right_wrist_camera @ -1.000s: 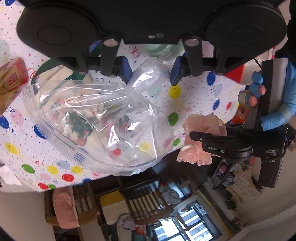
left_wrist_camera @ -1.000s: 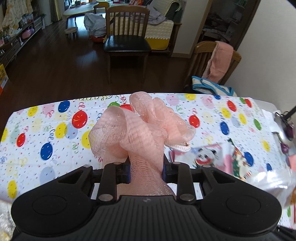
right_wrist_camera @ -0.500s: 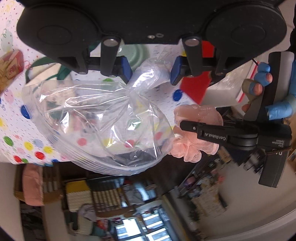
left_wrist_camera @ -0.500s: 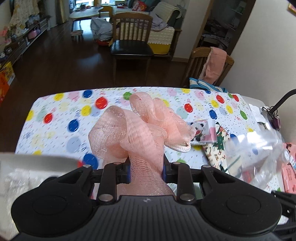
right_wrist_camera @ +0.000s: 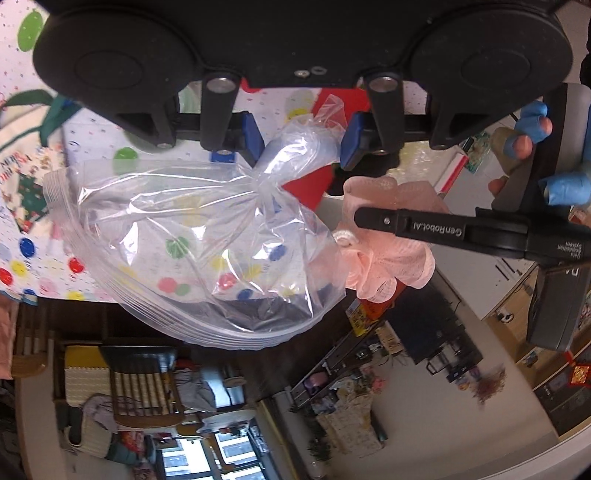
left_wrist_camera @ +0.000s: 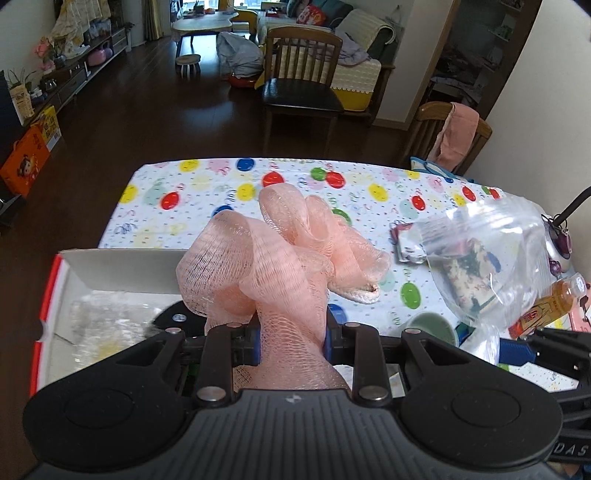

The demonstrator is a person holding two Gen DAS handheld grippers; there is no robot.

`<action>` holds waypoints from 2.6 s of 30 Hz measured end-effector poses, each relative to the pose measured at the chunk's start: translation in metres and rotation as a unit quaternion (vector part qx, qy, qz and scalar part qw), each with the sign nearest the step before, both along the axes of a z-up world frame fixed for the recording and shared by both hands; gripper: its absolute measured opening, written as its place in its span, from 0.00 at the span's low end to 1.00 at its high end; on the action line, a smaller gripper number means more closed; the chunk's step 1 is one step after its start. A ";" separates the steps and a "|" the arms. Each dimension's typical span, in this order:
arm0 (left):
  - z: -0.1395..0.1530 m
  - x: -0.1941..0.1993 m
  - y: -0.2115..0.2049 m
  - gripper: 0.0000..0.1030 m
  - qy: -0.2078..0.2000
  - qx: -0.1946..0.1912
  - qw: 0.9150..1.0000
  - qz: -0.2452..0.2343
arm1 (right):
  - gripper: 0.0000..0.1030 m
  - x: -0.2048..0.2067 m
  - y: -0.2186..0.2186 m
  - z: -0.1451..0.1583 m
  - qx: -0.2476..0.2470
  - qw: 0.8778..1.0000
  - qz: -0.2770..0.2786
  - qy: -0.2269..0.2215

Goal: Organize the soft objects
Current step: 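Carry the bath puff and plastic bag over the cardboard box with both tools, then open the left tool to drop the bath puff while the right tool releases the bag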

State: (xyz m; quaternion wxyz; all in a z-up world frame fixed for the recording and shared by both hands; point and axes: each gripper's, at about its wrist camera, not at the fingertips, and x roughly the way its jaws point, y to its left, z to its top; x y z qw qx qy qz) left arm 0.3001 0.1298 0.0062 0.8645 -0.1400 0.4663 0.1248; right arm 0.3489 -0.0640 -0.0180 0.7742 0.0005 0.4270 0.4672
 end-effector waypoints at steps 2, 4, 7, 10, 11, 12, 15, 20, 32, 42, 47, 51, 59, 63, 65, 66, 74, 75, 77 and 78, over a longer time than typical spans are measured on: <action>0.000 -0.009 0.015 0.27 -0.002 0.002 1.000 0.002 | 0.43 -0.003 0.014 0.001 -0.003 1.000 0.006 -0.002; 0.000 -0.017 0.032 0.27 -0.004 0.004 1.000 0.006 | 0.43 -0.007 0.029 0.001 -0.006 1.000 0.012 -0.003; -0.003 -0.031 0.060 0.27 -0.003 0.002 1.000 0.016 | 0.43 -0.014 0.052 -0.003 -0.015 1.000 0.021 0.000; -0.010 -0.043 0.087 0.27 0.004 0.000 1.000 0.024 | 0.43 -0.023 0.080 -0.007 -0.029 0.999 0.034 -0.001; -0.014 -0.045 0.095 0.27 0.007 -0.002 1.000 0.025 | 0.43 -0.026 0.087 -0.008 -0.033 0.999 0.039 -0.001; -0.018 -0.049 0.102 0.27 0.011 -0.005 1.000 0.025 | 0.43 -0.028 0.096 -0.009 -0.035 0.998 0.044 -0.001; -0.030 -0.057 0.120 0.27 0.024 -0.009 1.000 0.017 | 0.43 -0.035 0.119 -0.013 -0.049 0.997 0.061 0.001; -0.052 -0.067 0.142 0.27 0.046 -0.006 0.999 0.002 | 0.43 -0.049 0.156 -0.027 -0.086 0.993 0.083 -0.008; -0.106 -0.078 0.156 0.27 0.104 -0.015 0.992 -0.068 | 0.43 -0.067 0.215 -0.071 -0.178 0.975 0.132 -0.008; -0.128 -0.081 0.152 0.27 0.127 -0.014 0.986 -0.105 | 0.43 -0.070 0.231 -0.098 -0.213 0.967 0.138 0.012; -0.135 -0.082 0.150 0.30 0.133 -0.012 0.985 -0.110 | 0.46 -0.069 0.240 -0.106 -0.222 0.964 0.144 0.003; -0.133 -0.083 0.149 0.66 0.128 -0.014 0.985 -0.112 | 0.47 -0.071 0.241 -0.107 -0.223 0.964 0.145 -0.005; -0.121 -0.084 0.139 0.67 0.112 -0.007 0.985 -0.129 | 0.59 -0.072 0.233 -0.096 -0.210 0.968 0.139 -0.008; -0.109 -0.089 0.140 0.67 0.100 -0.005 0.986 -0.130 | 0.62 -0.076 0.227 -0.086 -0.201 0.970 0.138 -0.014; -0.101 -0.092 0.141 0.68 0.091 0.000 0.987 -0.130 | 0.66 -0.078 0.222 -0.079 -0.197 0.971 0.137 -0.018; -0.096 -0.094 0.141 0.68 0.083 0.004 0.989 -0.126 | 0.73 -0.079 0.219 -0.076 -0.193 0.972 0.136 -0.019; -0.054 -0.111 0.132 0.68 0.021 0.018 0.990 -0.140 | 0.77 -0.087 0.185 -0.042 -0.140 0.983 0.114 -0.022; -0.049 -0.113 0.130 0.68 0.014 0.019 0.990 -0.142 | 0.79 -0.089 0.180 -0.037 -0.132 0.985 0.112 -0.023; -0.038 -0.116 0.125 0.74 -0.002 0.022 0.989 -0.145 | 0.81 -0.094 0.172 -0.028 -0.120 0.986 0.109 -0.033; -0.033 -0.118 0.122 0.75 -0.011 0.024 0.989 -0.146 | 0.81 -0.096 0.167 -0.024 -0.116 0.987 0.106 -0.037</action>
